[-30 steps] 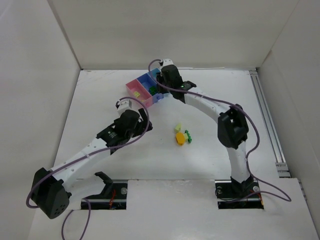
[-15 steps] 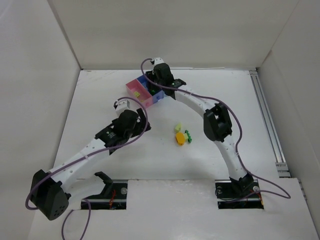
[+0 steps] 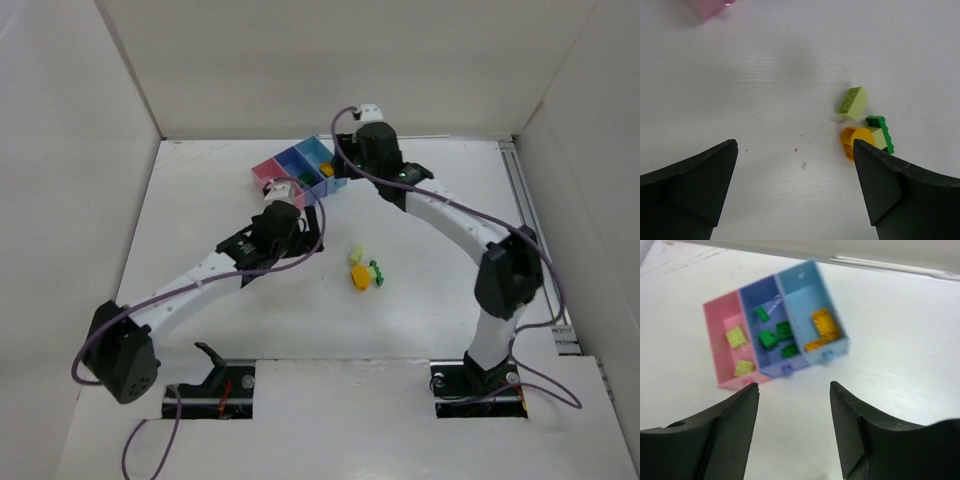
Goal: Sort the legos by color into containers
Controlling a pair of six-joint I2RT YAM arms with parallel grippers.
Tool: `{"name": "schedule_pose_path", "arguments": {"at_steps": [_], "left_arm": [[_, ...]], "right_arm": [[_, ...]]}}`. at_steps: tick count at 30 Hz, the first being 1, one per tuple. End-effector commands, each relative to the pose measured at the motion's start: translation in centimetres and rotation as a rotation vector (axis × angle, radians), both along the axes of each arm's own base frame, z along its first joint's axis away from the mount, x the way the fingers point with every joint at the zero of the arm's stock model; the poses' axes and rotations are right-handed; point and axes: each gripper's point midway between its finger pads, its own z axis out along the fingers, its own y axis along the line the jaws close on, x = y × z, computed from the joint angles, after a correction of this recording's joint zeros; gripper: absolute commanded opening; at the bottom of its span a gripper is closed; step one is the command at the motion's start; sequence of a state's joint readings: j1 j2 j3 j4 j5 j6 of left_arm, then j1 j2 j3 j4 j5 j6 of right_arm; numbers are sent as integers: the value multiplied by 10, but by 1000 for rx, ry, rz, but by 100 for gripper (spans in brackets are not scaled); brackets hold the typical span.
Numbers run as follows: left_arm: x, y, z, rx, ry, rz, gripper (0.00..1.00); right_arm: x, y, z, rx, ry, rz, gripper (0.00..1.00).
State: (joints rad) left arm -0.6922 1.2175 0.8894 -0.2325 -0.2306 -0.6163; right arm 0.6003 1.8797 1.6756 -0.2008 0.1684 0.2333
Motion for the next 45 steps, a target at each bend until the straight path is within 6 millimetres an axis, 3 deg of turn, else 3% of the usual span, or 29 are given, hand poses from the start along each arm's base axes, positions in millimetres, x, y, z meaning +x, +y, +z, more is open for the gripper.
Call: {"name": "schedule_pose_path", "arguments": {"at_steps": [1, 2, 3, 4, 5, 6, 7, 8, 9, 10, 12, 18, 26, 38, 41, 43, 45], "left_arm": [[18, -49, 31, 12, -110, -181, 100], [21, -61, 17, 51, -85, -213, 97], [22, -82, 31, 42, -114, -265, 97], [22, -94, 32, 59, -123, -301, 95], [24, -107, 20, 101, -111, -355, 95], [18, -122, 18, 116, -116, -401, 94], [18, -136, 26, 100, -123, -424, 94], [17, -144, 25, 109, -117, -450, 92], [16, -154, 9, 115, -74, -482, 92], [15, -165, 14, 88, -71, -496, 90], [10, -175, -3, 60, -9, -516, 89], [11, -189, -18, 57, 33, -484, 82], [33, -166, -41, 157, 41, -284, 82], [50, -150, -76, 217, 88, -233, 75], [50, -146, -84, 223, 107, -232, 65], [48, -148, -89, 217, 122, -235, 51], [40, -145, -94, 216, 145, -252, 46]], "right_arm": [[-16, -80, 18, 51, -27, -194, 64], [-23, -97, 12, 48, -15, -230, 64], [-33, -125, -17, 20, 40, -276, 64], [-44, -142, -3, 44, 14, -309, 64], [-51, -156, -7, 50, 19, -341, 64], [-62, -175, -26, 30, 51, -375, 64], [-70, -189, -13, 56, 21, -408, 64], [-76, -199, -16, 50, 29, -425, 64], [-81, -209, -18, 51, 35, -456, 64], [-87, -225, -25, 38, 50, -494, 64], [-96, -243, -26, 36, 59, -545, 65], [-107, -272, -44, 5, 117, -612, 65], [-109, -274, -53, 15, 141, -588, 65], [-104, -268, -72, 1, 194, -543, 65], [-101, -267, -69, 1, 194, -543, 65], [-101, -267, -69, 1, 194, -543, 65], [-101, -268, -69, -7, 193, -539, 65]]}}
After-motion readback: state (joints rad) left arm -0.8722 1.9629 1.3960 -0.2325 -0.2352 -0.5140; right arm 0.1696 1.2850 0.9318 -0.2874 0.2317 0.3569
